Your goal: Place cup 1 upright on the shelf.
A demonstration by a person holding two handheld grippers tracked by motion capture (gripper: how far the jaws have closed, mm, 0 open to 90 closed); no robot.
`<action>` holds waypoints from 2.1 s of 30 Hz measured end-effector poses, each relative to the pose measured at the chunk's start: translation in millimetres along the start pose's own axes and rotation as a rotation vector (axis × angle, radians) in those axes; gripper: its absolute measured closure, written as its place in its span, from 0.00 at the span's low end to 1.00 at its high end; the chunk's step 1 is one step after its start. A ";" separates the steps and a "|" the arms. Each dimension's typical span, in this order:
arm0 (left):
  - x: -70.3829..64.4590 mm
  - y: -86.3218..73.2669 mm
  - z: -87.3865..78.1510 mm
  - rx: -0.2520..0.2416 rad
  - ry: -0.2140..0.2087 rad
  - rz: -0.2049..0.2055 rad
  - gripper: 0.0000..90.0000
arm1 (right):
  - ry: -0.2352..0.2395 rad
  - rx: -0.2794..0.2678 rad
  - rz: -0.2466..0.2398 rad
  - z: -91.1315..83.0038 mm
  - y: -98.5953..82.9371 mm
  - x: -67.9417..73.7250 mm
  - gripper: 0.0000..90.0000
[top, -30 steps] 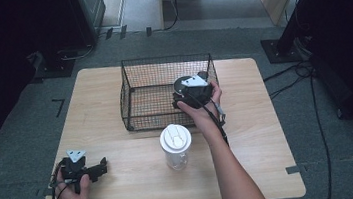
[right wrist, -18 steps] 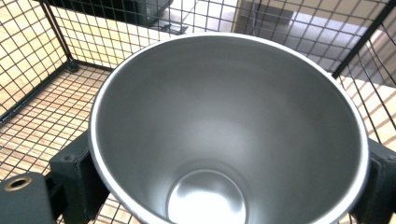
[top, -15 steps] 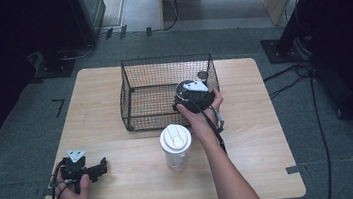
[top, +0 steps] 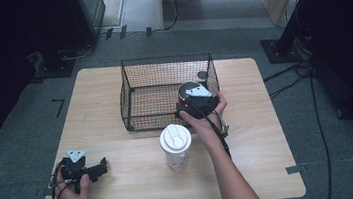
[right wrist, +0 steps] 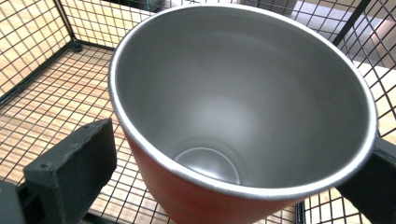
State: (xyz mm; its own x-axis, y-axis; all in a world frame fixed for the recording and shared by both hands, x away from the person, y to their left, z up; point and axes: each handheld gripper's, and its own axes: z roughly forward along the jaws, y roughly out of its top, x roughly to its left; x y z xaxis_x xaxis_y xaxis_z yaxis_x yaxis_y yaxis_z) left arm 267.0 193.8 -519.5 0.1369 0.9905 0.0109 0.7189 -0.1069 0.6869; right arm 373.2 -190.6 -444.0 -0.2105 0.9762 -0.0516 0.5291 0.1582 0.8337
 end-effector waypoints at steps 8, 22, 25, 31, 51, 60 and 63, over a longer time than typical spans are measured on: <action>-0.1 0.0 0.1 -0.001 0.000 -0.001 0.00 | 0.019 -0.019 -0.011 -11.8 -4.0 -4.0 0.00; 0.0 0.0 0.1 -0.001 0.001 0.000 0.00 | 0.059 -0.082 -0.008 -41.3 -1.4 -15.1 0.00; 0.0 0.0 0.0 -0.001 0.001 0.000 0.00 | 0.064 -0.099 0.003 -48.8 -0.4 -19.6 0.00; 0.0 0.0 0.0 -0.001 0.001 0.000 0.00 | 0.064 -0.122 0.010 -63.9 -4.2 -30.0 0.00; -0.2 -0.1 0.2 -0.003 0.000 -0.002 0.00 | 0.089 -0.163 0.049 -103.3 -46.3 -46.6 0.00; 0.0 -0.1 0.1 -0.001 0.001 0.000 0.00 | 0.108 -0.163 0.051 -112.9 -69.9 -46.4 0.00; 0.0 -0.1 0.1 -0.001 0.001 0.001 0.00 | 0.115 -0.155 0.051 -114.8 -77.4 -45.9 0.00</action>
State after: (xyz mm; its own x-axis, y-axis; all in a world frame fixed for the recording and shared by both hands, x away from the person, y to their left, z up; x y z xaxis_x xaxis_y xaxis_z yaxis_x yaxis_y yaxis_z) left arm 267.0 193.8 -519.6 0.1369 0.9905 0.0118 0.7181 -0.1074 0.6876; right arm 247.5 -264.7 -443.0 -0.2841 0.9576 0.0484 0.4103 0.0758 0.9088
